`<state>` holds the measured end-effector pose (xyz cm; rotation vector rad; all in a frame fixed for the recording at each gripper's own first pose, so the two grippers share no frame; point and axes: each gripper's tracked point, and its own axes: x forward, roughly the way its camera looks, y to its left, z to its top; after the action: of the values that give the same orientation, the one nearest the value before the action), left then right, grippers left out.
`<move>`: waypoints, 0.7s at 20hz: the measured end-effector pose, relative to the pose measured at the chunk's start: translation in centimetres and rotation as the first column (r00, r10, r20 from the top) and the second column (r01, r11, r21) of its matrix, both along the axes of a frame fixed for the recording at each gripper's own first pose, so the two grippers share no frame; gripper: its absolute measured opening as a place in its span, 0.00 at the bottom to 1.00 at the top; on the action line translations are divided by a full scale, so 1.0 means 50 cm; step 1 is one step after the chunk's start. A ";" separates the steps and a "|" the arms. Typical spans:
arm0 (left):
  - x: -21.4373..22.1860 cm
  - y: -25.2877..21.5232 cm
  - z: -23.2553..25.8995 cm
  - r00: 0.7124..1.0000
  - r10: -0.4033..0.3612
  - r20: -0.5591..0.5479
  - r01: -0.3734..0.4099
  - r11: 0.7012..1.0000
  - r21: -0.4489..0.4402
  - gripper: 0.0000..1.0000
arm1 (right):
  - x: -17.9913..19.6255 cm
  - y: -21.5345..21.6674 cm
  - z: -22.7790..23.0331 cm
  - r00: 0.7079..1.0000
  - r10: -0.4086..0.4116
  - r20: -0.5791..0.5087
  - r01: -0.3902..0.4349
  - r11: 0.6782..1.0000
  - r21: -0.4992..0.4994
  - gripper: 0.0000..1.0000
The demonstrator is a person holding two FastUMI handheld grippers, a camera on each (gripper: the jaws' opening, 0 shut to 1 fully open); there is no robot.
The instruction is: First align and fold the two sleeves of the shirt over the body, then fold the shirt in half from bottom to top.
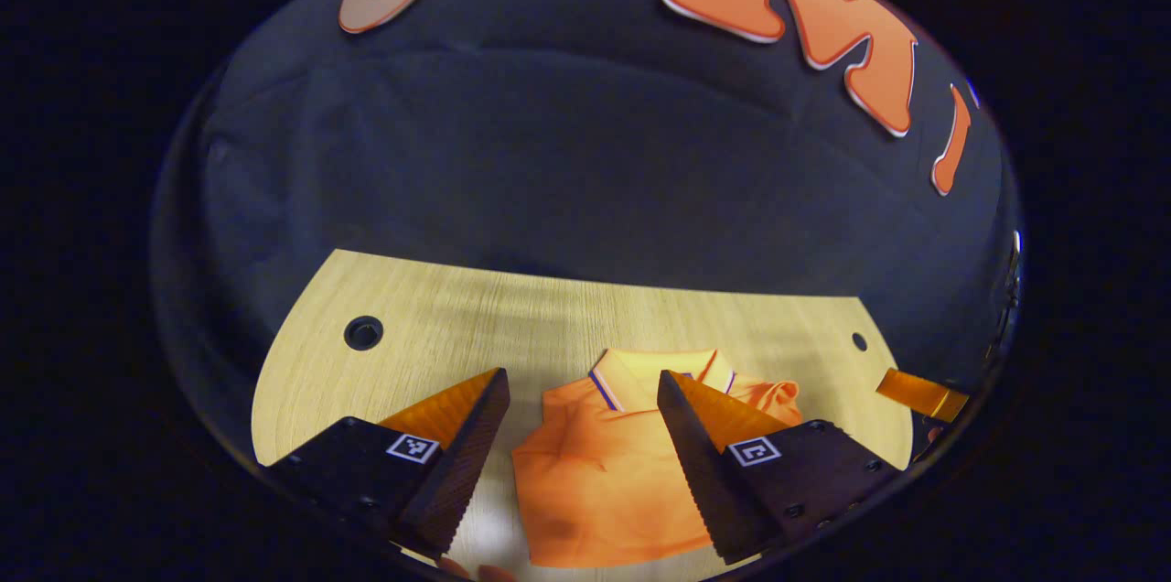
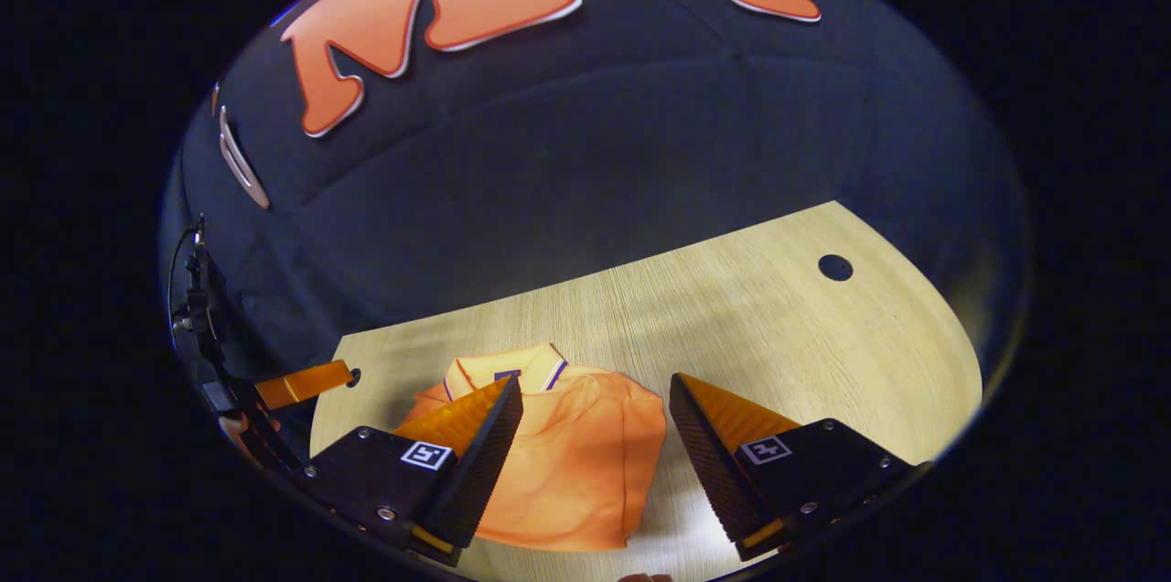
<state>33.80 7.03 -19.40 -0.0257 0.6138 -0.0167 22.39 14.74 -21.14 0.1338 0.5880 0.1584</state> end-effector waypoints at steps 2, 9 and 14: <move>-0.044 0.009 0.068 0.997 -0.006 0.079 0.007 1.000 -0.009 0.99 | -0.060 -0.016 0.032 0.999 -0.017 0.045 0.018 1.000 -0.009 0.98; -0.248 0.047 0.270 0.922 -0.025 0.386 0.010 0.999 0.039 0.98 | -0.257 -0.037 0.208 0.941 -0.032 0.338 0.068 0.993 -0.097 0.98; -0.392 0.038 0.352 0.859 -0.046 0.509 -0.013 0.994 0.112 0.98 | -0.352 -0.018 0.264 0.902 -0.022 0.430 0.063 0.995 -0.080 0.98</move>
<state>14.22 8.92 -1.78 0.0919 0.0775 -0.0051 4.76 13.86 -7.96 0.0190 0.1498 0.1127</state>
